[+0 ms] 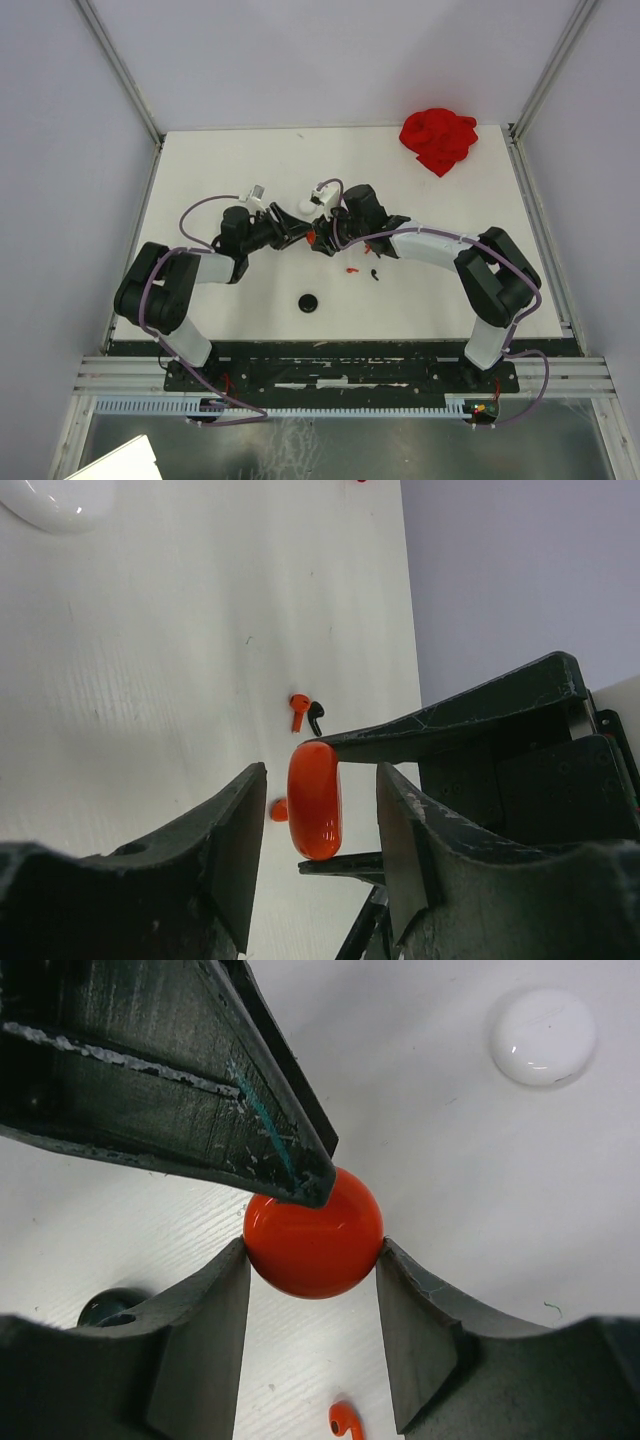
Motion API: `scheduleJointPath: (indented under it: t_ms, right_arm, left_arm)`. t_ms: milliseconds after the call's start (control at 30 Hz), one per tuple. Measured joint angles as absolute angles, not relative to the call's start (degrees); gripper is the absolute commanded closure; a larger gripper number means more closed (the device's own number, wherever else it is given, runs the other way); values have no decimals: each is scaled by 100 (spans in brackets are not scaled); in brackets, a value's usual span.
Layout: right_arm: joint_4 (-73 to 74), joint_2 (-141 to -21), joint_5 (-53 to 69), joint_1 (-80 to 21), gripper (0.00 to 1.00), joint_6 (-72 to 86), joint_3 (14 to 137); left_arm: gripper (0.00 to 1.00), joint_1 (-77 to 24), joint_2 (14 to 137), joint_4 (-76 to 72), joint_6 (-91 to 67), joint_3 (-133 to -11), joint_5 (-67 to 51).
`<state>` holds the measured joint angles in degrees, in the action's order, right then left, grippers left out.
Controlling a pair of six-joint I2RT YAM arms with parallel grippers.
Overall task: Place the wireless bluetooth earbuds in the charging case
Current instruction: Pick up the charging case at the center of the board.
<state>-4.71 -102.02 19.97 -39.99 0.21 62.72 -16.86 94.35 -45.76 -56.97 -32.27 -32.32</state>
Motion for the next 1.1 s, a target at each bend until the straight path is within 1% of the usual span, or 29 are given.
scheduleJointPath:
  t_ms: [433,567,833,1000,1100]
  right_arm:
    - [-473,-10202,2078,-3957,66,60,6272]
    - [-486,-10202,2088,-3948,66,78,6272]
    - [-502,-10200,2141,-3933,66,80,6272]
    - [-519,-10193,2182,-3924,66,82,6272]
    - [-521,-10193,2187,-3924,66,97,6272]
  left_arm:
    - [53,-1822,9435,-4733,-5701,-3142,-3315]
    - [57,-1831,9435,-4735,-5701,-3135,-3308]
    - [62,-1828,9441,-4775,-5701,-3109,-3267]
    - [67,-1828,9450,-4816,-5704,-3098,-3232]
    - [75,-1828,9454,-4831,-5710,-3085,-3210]
